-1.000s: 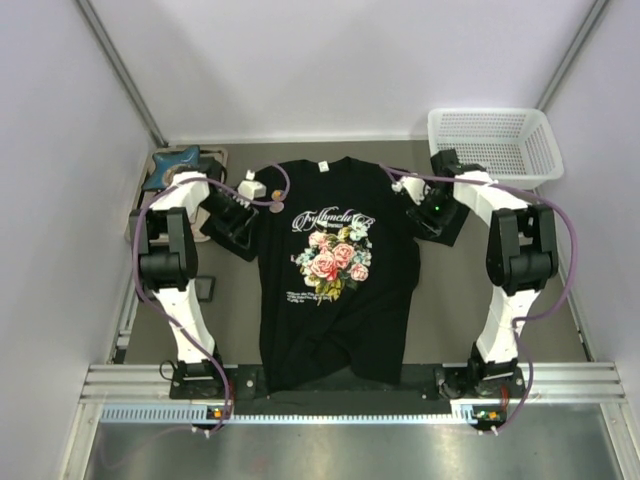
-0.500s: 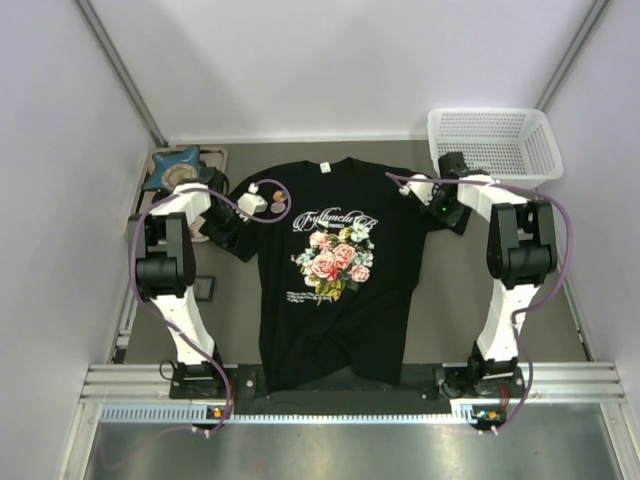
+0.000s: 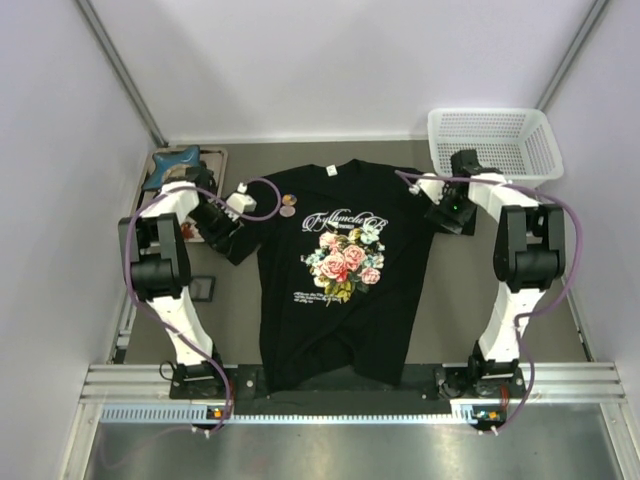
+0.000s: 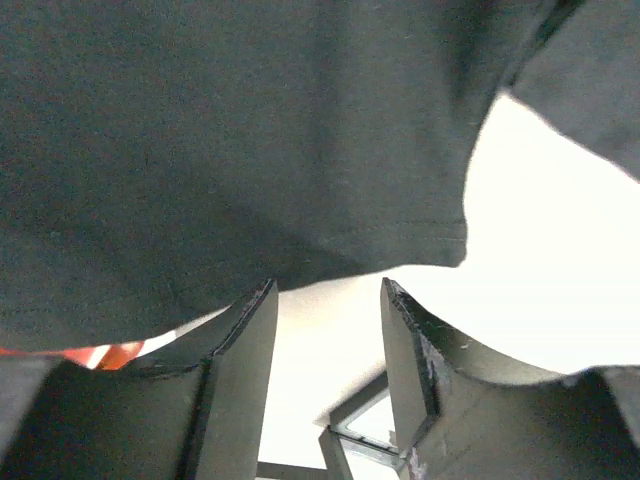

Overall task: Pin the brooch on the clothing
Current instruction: Flatten out the clothes at the center of the board.

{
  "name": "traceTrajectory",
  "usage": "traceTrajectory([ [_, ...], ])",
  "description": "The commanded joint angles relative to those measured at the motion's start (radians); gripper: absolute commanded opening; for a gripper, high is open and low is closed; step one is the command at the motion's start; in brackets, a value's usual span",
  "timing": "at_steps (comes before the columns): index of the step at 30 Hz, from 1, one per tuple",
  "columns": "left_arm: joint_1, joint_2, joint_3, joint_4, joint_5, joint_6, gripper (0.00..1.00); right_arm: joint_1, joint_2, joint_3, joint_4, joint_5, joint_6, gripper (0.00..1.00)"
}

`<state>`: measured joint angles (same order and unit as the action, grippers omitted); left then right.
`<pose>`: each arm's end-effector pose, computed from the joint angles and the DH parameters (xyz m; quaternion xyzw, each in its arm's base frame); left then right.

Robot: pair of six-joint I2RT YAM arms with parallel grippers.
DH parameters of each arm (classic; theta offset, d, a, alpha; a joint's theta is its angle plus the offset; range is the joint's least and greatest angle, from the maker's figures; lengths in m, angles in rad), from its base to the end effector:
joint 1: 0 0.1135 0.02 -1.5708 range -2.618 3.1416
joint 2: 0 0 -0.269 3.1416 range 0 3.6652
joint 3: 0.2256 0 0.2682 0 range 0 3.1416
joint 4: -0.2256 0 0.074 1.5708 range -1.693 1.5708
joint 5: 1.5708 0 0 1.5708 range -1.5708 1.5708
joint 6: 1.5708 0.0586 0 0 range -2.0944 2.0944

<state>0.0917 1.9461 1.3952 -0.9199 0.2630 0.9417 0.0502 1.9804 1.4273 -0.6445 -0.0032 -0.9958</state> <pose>0.3855 0.0202 0.1481 0.4142 0.8993 -0.0894 0.1078 0.4289 0.0217 0.1505 -0.4911 0.8511 -0.0831 0.1659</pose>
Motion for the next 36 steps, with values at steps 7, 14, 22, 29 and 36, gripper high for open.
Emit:
traceTrajectory([
  [7, 0.000, -0.304, 0.013, -0.155, 0.393, 0.014, 0.63, 0.164, -0.490, -0.074, -0.447, -0.369, 0.066, 0.75],
  [14, -0.046, -0.559, -0.359, -0.383, 0.553, 0.451, 0.63, 0.607, -0.753, -0.405, -0.468, -0.500, 0.109, 0.75],
  [22, -0.124, -0.674, -0.581, -0.076, 0.472, 0.180, 0.64, 0.936, -0.741, -0.573, -0.345, -0.488, 0.115, 0.67],
  [29, -0.099, -0.543, -0.466, -0.037, 0.539, -0.030, 0.62, 1.066, -0.690, -0.723, -0.201, -0.456, -0.007, 0.63],
  [36, -0.098, -0.541, -0.403, 0.013, 0.472, -0.136, 0.62, 1.087, -0.571, -0.783, -0.176, -0.361, -0.118, 0.33],
])
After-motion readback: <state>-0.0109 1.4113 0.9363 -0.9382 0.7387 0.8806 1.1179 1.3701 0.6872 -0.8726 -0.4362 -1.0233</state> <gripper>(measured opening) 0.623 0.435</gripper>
